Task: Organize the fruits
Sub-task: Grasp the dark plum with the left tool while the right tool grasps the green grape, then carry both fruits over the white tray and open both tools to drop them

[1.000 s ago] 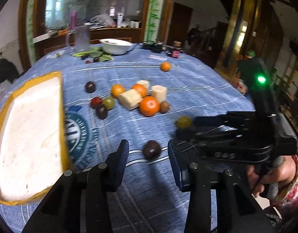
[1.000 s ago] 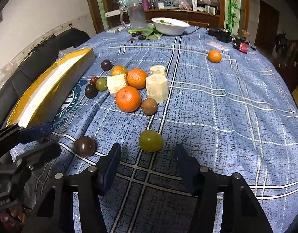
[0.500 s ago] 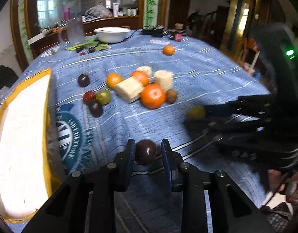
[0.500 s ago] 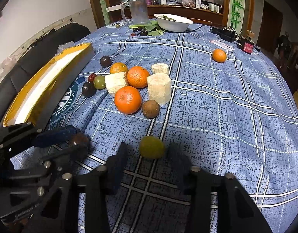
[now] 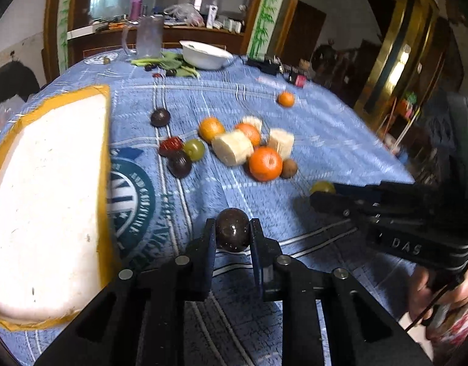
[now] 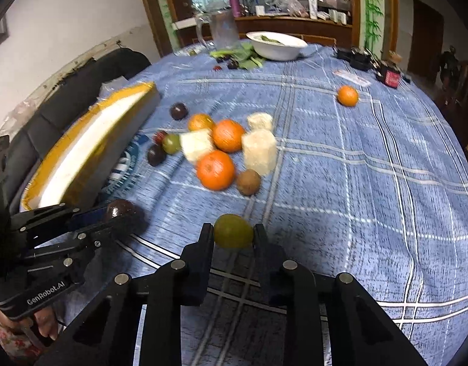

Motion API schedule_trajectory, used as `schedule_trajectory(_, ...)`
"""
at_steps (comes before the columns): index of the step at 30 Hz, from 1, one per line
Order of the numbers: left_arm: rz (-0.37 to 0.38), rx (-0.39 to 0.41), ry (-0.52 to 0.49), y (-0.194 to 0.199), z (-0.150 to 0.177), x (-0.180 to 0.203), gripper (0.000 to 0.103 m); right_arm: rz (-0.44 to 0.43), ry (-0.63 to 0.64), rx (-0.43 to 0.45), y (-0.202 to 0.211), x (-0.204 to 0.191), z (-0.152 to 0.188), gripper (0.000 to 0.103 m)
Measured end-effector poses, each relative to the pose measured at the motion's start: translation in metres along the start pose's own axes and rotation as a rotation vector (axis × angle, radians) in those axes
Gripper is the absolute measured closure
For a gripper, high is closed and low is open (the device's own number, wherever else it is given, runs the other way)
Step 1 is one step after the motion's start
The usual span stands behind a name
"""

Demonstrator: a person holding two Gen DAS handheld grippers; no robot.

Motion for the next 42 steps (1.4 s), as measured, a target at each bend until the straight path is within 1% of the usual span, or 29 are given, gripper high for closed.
schedule_trajectory(1, 0.002, 0.014, 0.016, 0.006, -0.002, -0.004, 0.083, -0.010, 0.006, 0.006, 0.002, -0.004, -0.002, 0.075)
schedule_trajectory(3, -0.019, 0.040, 0.044, 0.019, -0.004, -0.013, 0.083, -0.038, 0.025, 0.013, 0.005, -0.016, -0.008, 0.075)
schedule_trajectory(6, -0.004, 0.085, 0.124, 0.040, -0.007, -0.038, 0.083, -0.083, 0.058, 0.007, 0.003, -0.040, -0.016, 0.075)
schedule_trajectory(7, -0.021, 0.099, 0.146, 0.046, -0.006, -0.047, 0.083, -0.099, 0.067, 0.004, 0.002, -0.047, -0.019, 0.075)
schedule_trajectory(10, -0.131, 0.120, 0.208, 0.062, -0.003, -0.080, 0.083, -0.178, 0.091, -0.010, -0.004, -0.078, -0.028, 0.075)
schedule_trajectory(12, -0.198, 0.108, 0.249, 0.066, 0.002, -0.102, 0.083, -0.230, 0.112, -0.020, -0.008, -0.100, -0.034, 0.075)
schedule_trajectory(15, -0.344, 0.078, 0.278, 0.071, 0.011, -0.132, 0.083, -0.290, 0.161, -0.032, -0.018, -0.140, -0.042, 0.074)
schedule_trajectory(17, -0.402, 0.060, 0.284, 0.071, 0.015, -0.145, 0.083, -0.312, 0.196, -0.043, -0.029, -0.164, -0.043, 0.074)
schedule_trajectory(20, -0.464, 0.017, 0.290, 0.065, 0.023, -0.162, 0.082, -0.327, 0.236, -0.080, -0.047, -0.197, -0.041, 0.074)
schedule_trajectory(21, -0.470, 0.005, 0.295, 0.063, 0.025, -0.168, 0.082, -0.324, 0.254, -0.098, -0.057, -0.210, -0.039, 0.074)
schedule_trajectory(23, -0.480, -0.025, 0.310, 0.057, 0.032, -0.180, 0.081, -0.314, 0.278, -0.123, -0.071, -0.223, -0.035, 0.074)
schedule_trajectory(24, -0.512, -0.031, 0.308, 0.057, 0.035, -0.186, 0.081, -0.306, 0.290, -0.141, -0.080, -0.232, -0.032, 0.074)
schedule_trajectory(26, -0.520, -0.025, 0.299, 0.057, 0.037, -0.191, 0.081, -0.290, 0.288, -0.156, -0.090, -0.237, -0.030, 0.073)
schedule_trajectory(28, -0.530, -0.029, 0.292, 0.054, 0.036, -0.195, 0.081, -0.293, 0.271, -0.172, -0.098, -0.240, -0.029, 0.073)
schedule_trajectory(31, -0.551, -0.033, 0.288, 0.051, 0.032, -0.205, 0.080, -0.276, 0.276, -0.152, -0.100, -0.242, -0.032, 0.073)
schedule_trajectory(33, -0.564, -0.037, 0.301, 0.050, 0.030, -0.213, 0.080, -0.272, 0.267, -0.142, -0.097, -0.241, -0.034, 0.069)
schedule_trajectory(34, -0.560, -0.037, 0.315, 0.050, 0.029, -0.216, 0.079, -0.278, 0.259, -0.141, -0.095, -0.240, -0.035, 0.062)
schedule_trajectory(35, -0.540, -0.034, 0.333, 0.051, 0.028, -0.219, 0.077, -0.284, 0.252, -0.138, -0.093, -0.239, -0.036, 0.053)
schedule_trajectory(36, -0.523, -0.027, 0.347, 0.054, 0.027, -0.218, 0.065, -0.292, 0.243, -0.128, -0.089, -0.237, -0.037, 0.049)
schedule_trajectory(37, -0.509, -0.013, 0.362, 0.058, 0.027, -0.217, 0.060, -0.297, 0.239, -0.118, -0.087, -0.235, -0.038, 0.042)
schedule_trajectory(38, -0.497, -0.004, 0.369, 0.062, 0.026, -0.214, 0.057, -0.294, 0.236, -0.099, -0.082, -0.233, -0.039, 0.040)
schedule_trajectory(39, -0.498, 0.003, 0.372, 0.065, 0.026, -0.211, 0.051, -0.292, 0.237, -0.085, -0.079, -0.232, -0.040, 0.040)
schedule_trajectory(40, -0.507, 0.012, 0.371, 0.070, 0.025, -0.207, 0.043, -0.294, 0.237, -0.072, -0.074, -0.230, -0.041, 0.040)
schedule_trajectory(42, -0.525, 0.039, 0.363, 0.080, 0.022, -0.197, 0.036, -0.308, 0.233, -0.048, -0.064, -0.224, -0.042, 0.040)
Point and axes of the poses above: each gripper's, at about its wrist camera, not at the fingertips, and y roughly against the way its jaws point, x to its right, z to its underside, the point moved 2 cm from there along -y, roughly the way its jaws point, and after that the axes turned 9 degrees about -y, right-handed, at the moved point
